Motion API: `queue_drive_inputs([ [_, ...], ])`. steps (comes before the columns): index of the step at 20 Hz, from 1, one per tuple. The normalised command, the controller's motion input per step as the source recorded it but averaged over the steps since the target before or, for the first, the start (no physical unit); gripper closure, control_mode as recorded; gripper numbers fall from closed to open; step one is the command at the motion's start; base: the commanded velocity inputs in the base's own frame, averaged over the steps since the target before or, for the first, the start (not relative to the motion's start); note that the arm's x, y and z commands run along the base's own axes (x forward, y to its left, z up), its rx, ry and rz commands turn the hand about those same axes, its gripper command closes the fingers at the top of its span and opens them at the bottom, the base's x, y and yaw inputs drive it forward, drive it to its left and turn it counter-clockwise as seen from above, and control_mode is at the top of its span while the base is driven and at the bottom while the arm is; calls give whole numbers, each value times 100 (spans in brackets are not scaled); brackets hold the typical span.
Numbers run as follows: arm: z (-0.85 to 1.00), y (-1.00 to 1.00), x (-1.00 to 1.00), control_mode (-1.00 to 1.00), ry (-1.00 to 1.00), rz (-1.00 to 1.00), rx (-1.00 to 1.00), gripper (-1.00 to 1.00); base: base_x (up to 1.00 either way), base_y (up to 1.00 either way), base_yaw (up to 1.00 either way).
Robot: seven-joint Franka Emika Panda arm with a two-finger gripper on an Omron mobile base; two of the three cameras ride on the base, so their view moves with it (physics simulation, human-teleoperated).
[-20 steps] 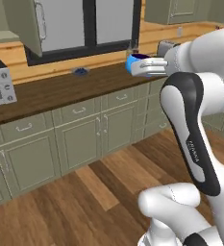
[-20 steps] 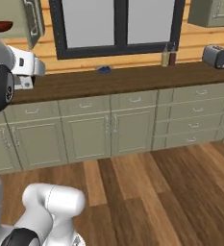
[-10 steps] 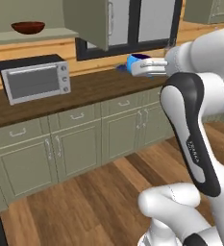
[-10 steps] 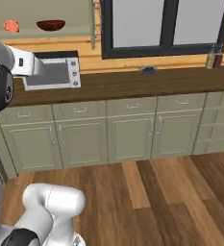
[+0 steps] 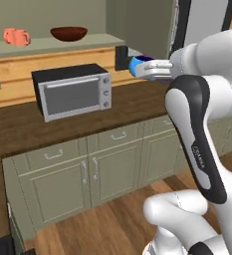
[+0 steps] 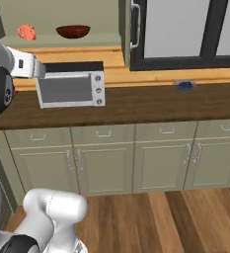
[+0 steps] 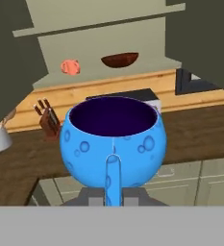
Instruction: Gather all objects into one cabinet and sort the glasses and bowls to opposite sides.
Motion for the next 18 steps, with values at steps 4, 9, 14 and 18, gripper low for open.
queue_drive_inputs([
  [4, 0, 0, 0, 100, 0, 0, 0, 100, 30, 71, 18],
  [9, 0, 0, 0, 100, 0, 0, 0, 100, 47, 29, 5],
  [14, 0, 0, 0, 100, 0, 0, 0, 100, 81, 2, 3],
  [18, 0, 0, 0, 100, 0, 0, 0, 100, 50, 44, 6],
])
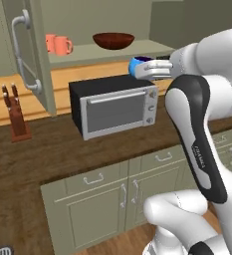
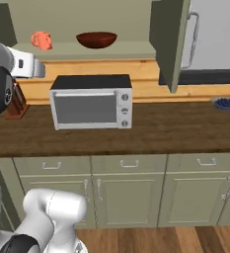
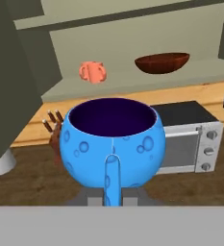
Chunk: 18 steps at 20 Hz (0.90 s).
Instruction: Gather all objects into one cabinet and sort the glasses and bowls to opposite sides.
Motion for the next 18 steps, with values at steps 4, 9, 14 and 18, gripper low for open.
queue_drive_inputs([
  [4, 0, 0, 0, 100, 0, 0, 0, 100, 66, 39, 6],
  [9, 0, 0, 0, 100, 0, 0, 0, 100, 66, 5, 6],
  [14, 0, 0, 0, 100, 0, 0, 0, 100, 63, 6, 8],
  [18, 0, 0, 0, 100, 0, 0, 0, 100, 74, 0, 4],
])
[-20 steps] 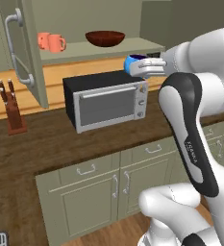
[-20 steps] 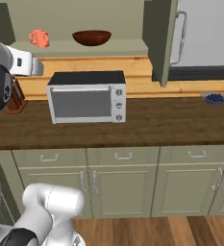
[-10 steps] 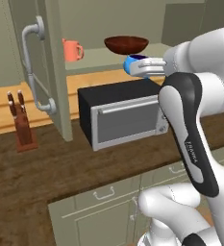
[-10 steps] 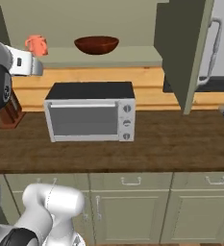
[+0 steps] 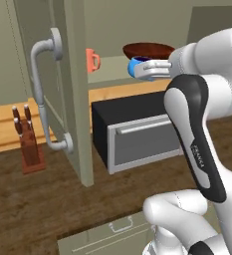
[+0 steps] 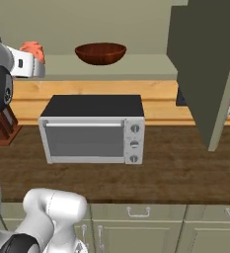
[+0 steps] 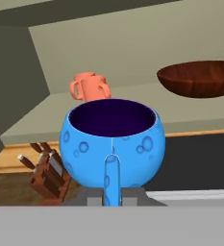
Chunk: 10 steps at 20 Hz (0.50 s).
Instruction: Gather all objects into one cabinet and sort the glasses and bowls to opposite sides.
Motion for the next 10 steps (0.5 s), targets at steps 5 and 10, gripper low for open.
queue_drive_inputs([
  [5, 0, 0, 0, 100, 0, 0, 0, 100, 57, 0, 3],
  [10, 0, 0, 0, 100, 0, 0, 0, 100, 32, 1, 4],
])
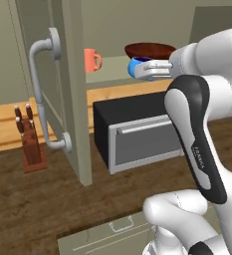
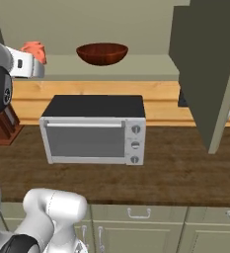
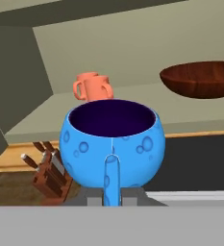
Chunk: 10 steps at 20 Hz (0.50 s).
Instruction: Gather all objects into one cabinet and sort the glasses and bowls to opposite sides.
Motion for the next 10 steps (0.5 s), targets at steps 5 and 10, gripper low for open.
queue_drive_inputs([
  [5, 0, 0, 5, -100, -2, 1, 0, 100, 13, 1, 5],
  [10, 0, 2, 60, -100, -12, 3, 0, 100, 0, 0, 0],
])
